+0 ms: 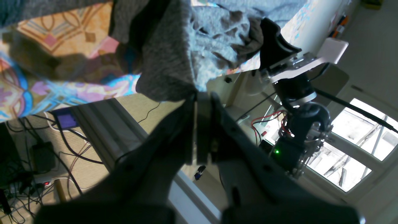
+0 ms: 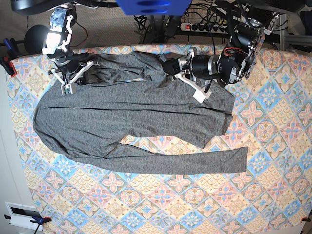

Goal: Layout the t-shirt on the table in an organized manner, then fold the t-shirt properly

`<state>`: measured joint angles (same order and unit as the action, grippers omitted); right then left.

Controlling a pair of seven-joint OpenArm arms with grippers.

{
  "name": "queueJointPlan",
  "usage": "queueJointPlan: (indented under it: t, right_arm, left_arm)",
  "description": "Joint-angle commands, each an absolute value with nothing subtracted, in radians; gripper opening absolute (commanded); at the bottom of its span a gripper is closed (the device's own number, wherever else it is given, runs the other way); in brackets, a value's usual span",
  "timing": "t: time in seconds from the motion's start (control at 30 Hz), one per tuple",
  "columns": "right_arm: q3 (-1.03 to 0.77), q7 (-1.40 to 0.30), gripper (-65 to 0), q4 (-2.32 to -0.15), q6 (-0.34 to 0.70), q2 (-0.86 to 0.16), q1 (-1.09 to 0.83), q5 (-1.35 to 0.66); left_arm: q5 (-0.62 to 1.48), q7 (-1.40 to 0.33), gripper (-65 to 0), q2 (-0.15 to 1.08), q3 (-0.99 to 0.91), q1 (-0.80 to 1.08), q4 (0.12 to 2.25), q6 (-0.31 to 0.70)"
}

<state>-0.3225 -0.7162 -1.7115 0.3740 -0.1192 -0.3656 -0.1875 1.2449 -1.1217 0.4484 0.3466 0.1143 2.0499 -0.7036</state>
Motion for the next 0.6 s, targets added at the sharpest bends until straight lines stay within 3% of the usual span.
queueJointPlan:
  t: [0.0,0.37,0.57]
  right_arm:
    - [-0.323,-0.762,-65.0,-1.704,0.374,-0.124,-0.372,-0.166]
    - [-0.323,-0.765,-65.0,-1.704,0.374,-0.124,-0.372,-0.166]
    - [-0.321,-0.765,-65.0,-1.704,0.374,-0.124,-0.372,-0.166]
  left_arm:
    - [1.257,-1.130,-60.6,0.452,0.341,0.107,2.068,-0.698]
    - [1.262,-1.199,-31.5,0.452,0.344,0.110,2.064,-0.698]
    - [1.254,-1.204,-29.2,0.506,0.343,0.151,2.064,-0.698]
